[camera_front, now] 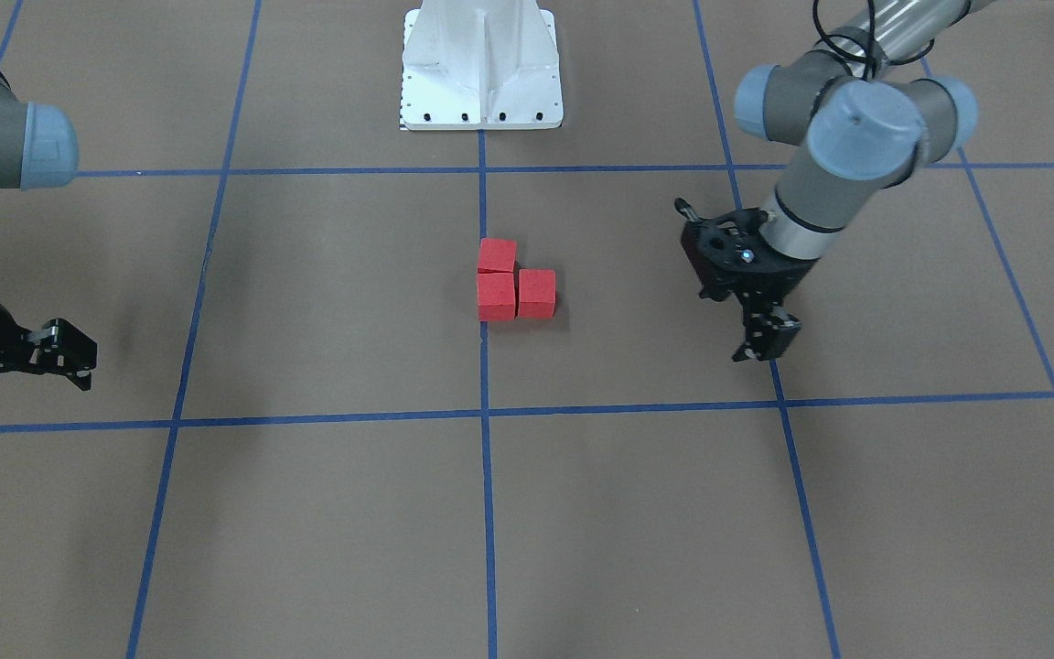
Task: Form red blocks into L shape at center
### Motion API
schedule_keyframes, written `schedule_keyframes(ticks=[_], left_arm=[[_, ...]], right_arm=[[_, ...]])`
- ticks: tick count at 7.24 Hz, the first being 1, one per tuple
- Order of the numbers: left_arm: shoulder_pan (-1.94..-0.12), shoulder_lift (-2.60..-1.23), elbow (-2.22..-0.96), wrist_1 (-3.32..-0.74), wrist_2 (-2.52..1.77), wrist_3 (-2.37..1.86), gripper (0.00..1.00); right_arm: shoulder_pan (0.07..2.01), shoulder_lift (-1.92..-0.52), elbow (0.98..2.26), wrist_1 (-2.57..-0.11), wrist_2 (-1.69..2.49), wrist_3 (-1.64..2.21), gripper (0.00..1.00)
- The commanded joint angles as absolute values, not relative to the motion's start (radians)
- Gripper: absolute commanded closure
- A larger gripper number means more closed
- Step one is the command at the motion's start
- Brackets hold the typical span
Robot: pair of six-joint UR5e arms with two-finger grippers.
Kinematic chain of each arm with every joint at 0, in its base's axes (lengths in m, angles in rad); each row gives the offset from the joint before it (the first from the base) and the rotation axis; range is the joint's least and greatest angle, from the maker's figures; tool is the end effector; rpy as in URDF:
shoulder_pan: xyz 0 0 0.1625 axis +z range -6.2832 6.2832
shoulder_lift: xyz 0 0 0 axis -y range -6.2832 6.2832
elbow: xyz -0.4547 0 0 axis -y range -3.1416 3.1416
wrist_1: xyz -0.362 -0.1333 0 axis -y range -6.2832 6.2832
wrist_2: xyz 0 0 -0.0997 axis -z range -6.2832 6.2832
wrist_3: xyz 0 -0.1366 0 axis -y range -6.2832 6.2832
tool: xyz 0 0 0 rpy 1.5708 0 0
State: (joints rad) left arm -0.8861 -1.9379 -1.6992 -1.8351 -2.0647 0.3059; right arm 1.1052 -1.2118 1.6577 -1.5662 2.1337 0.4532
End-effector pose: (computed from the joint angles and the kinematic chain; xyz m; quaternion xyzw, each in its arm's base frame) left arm 0.3496 -0.5366 0.4333 0.3104 0.2907 0.5078 0.7492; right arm -0.2273 -0.5869 0.4927 0.0723 -0.3378 -0.0678 0.9360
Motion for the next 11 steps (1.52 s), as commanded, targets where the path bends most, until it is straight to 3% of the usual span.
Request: schedule_keyframes(ticks=[1, 3, 7, 9, 11], left_arm=[[-1.032, -1.782, -1.703, -1.839, -2.071, 0.185, 0.0], [-1.113, -1.672, -1.697, -1.839, -2.077, -0.044, 0.0], [-1.36, -1.493, -1.657, -1.832, -2.138, -0.019, 0.0], [-1.533, -1.448, -1.663, -1.763, -2.221, 0.182, 0.0], [-1.581, -1.448, -1.706, -1.63, -2.232, 0.189, 0.0]], right_arm=[[1.167, -1.255, 1.658, -1.566, 2.151, 0.399, 0.01], [1.244, -1.305, 1.658, -1.566, 2.19, 0.315, 0.01], [1.342, -1.455, 1.661, -1.566, 2.192, 0.147, 0.01], [1.342, -1.465, 1.655, -1.566, 2.184, 0.144, 0.01], [1.342, -1.474, 1.655, -1.566, 2.186, 0.144, 0.0]])
